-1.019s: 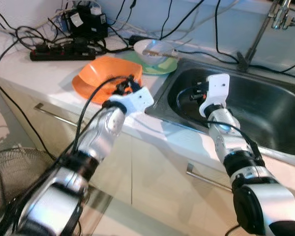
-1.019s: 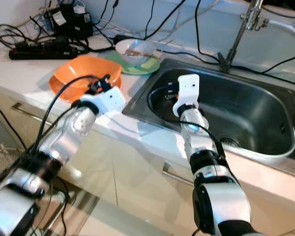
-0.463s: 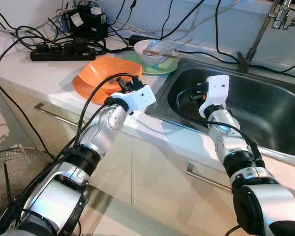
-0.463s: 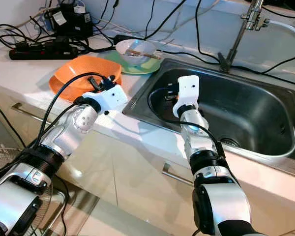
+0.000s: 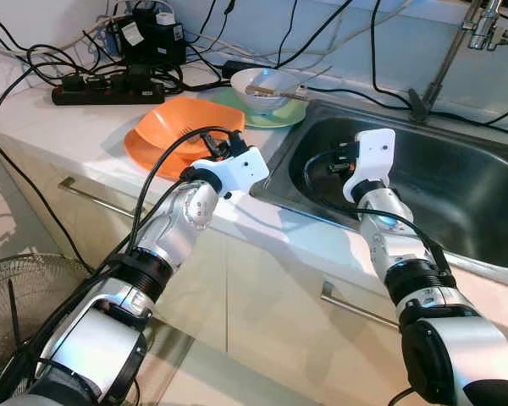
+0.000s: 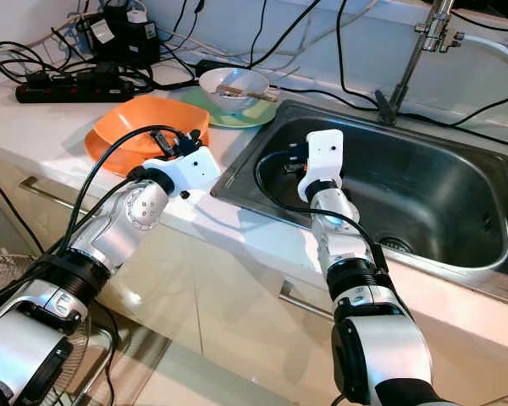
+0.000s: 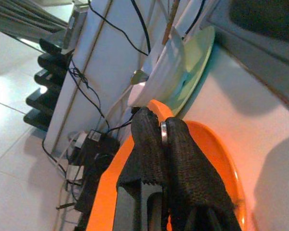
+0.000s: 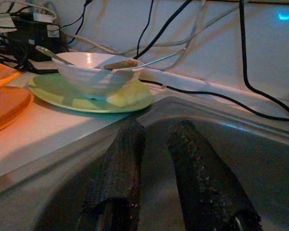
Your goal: Kitchen organization
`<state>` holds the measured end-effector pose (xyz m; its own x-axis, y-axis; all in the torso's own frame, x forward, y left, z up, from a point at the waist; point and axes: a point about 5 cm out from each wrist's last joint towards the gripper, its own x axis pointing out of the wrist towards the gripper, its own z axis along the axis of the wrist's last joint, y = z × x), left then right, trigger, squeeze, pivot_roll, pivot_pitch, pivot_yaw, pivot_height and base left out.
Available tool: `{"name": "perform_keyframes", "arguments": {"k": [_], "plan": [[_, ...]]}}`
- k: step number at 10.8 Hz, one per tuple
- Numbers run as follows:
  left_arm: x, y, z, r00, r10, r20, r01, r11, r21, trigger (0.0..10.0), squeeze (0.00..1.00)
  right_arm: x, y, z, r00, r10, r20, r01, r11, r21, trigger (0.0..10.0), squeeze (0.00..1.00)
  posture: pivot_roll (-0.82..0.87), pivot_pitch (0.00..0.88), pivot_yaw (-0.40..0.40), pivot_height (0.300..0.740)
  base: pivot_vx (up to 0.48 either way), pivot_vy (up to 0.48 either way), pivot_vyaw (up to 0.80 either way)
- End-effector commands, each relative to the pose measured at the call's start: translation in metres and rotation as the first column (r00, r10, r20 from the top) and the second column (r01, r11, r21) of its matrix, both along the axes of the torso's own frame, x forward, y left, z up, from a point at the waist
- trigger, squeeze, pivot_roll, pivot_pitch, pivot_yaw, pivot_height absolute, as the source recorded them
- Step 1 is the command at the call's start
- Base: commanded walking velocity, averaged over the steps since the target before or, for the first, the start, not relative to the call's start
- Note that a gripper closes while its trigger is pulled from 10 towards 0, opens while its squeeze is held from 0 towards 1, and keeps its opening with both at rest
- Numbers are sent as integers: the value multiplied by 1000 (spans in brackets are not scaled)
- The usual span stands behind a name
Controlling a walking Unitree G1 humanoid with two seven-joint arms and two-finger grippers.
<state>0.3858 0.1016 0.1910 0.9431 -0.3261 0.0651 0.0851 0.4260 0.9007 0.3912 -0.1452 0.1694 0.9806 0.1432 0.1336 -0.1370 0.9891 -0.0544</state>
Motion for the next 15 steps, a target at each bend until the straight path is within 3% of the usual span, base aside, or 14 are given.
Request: {"name": "perform_keyframes", "arguments": {"k": [1,3,4,5,6,7,9,11,13,15], "plan": [[1,-4,13,998,-14,57,13,1000,17,0,0,-1,-5,0,1000,-20,-1,20,1000,8,10000,0,213,0,-48,725,0,0,0],[0,-7,32,986,-25,162,15,998,66,0,0,-1,-6,0,1000,-26,2,26,1000,7,10000,0,216,3,-51,725,0,0,0],[-3,-9,44,973,-34,229,18,997,69,10000,0,-1,-6,1,999,-32,10,32,999,6,10000,0,217,6,-53,725,0,0,0],[-6,-13,54,961,-58,270,50,998,36,10000,0,-1,-7,2,999,-35,14,35,999,9,10000,0,219,6,-54,725,0,0,0],[-12,-18,65,951,-68,303,90,994,-61,10000,0,-1,-7,2,999,-37,17,37,999,7,10000,0,215,8,-58,725,0,0,0],[-21,-27,79,935,-120,334,187,966,-176,10000,0,0,-8,5,999,-35,27,35,999,7,10000,1000,216,9,-57,725,0,0,0],[-31,-36,90,919,-185,348,297,906,-303,10000,0,0,-9,8,998,-35,44,36,999,-20,10000,1000,213,11,-57,725,0,0,0],[-39,-44,94,917,-278,286,394,743,-541,10000,0,0,-7,11,997,-26,70,30,998,-55,10000,1000,212,11,-53,725,0,0,0],[-44,-50,97,901,-356,249,425,598,-680,10000,0,-2,-2,8,997,32,72,-28,998,-63,10000,1000,209,16,-54,725,0,0,0],[-45,-52,91,884,-423,201,415,511,-753,10000,0,-4,7,13,988,109,106,-101,992,-74,10000,1000,204,19,-53,725,0,0,0]]}}
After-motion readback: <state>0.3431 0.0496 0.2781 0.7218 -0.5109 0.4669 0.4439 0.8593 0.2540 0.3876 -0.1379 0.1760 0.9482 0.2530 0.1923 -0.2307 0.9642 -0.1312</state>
